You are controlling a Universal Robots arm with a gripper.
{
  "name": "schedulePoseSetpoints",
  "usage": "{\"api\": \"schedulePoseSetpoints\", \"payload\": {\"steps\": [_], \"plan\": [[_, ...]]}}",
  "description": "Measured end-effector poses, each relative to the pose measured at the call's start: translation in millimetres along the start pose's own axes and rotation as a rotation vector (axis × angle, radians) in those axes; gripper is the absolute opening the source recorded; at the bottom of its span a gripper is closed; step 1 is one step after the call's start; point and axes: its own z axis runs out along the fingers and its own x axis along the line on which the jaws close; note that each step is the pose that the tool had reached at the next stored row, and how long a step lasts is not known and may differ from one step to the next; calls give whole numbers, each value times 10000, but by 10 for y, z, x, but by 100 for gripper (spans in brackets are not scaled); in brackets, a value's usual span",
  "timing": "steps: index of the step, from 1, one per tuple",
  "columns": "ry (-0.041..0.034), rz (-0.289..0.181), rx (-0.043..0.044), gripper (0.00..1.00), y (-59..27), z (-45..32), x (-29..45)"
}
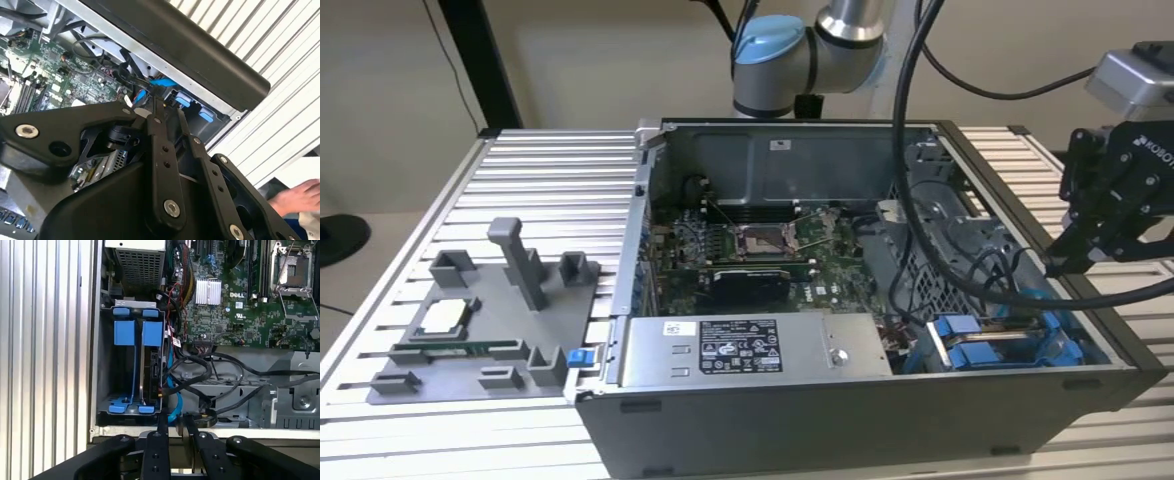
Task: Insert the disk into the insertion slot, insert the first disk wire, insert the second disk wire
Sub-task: 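Insert the second disk wire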
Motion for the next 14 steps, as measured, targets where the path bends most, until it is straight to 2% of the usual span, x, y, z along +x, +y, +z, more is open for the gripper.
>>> {"api": "schedulePoseSetpoints", "payload": {"steps": [2,7,14], "plan": [[-65,-1,0,100,-19,22,2],[-81,-3,1,100,-78,64,6],[-82,-3,1,100,-80,66,6]]}}
